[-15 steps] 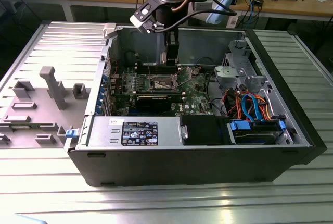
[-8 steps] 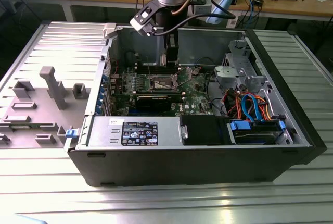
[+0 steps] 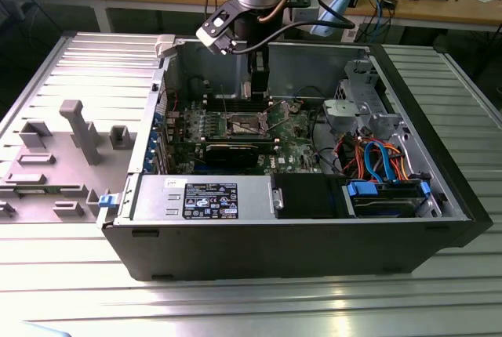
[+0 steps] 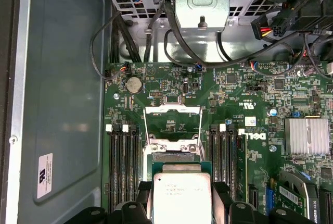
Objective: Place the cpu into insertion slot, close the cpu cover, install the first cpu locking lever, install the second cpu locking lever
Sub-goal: 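Place the cpu into insertion slot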
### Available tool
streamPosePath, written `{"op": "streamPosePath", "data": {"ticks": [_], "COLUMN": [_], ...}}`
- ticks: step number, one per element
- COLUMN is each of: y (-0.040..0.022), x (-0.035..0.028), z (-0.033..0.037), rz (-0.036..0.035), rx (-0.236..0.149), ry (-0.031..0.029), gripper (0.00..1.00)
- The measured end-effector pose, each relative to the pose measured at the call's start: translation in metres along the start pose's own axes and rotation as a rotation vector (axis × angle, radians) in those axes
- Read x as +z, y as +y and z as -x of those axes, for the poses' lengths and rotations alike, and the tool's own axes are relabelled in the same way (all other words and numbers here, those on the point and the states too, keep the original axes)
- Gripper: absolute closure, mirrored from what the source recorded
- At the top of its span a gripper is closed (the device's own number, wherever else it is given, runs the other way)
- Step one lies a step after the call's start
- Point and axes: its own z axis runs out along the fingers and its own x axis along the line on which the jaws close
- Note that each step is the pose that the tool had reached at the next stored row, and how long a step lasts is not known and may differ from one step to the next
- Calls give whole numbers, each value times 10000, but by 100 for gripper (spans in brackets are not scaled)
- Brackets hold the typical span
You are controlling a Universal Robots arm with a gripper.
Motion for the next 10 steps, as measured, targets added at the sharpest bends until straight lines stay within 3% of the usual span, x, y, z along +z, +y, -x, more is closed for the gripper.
{"op": "streamPosePath", "data": {"ticks": [3, 10], "y": [0, -6], "x": [3, 106], "z": [0, 4], "rz": [1, 0], "rx": [0, -1], "ry": [1, -15], "gripper": [45, 45]}}
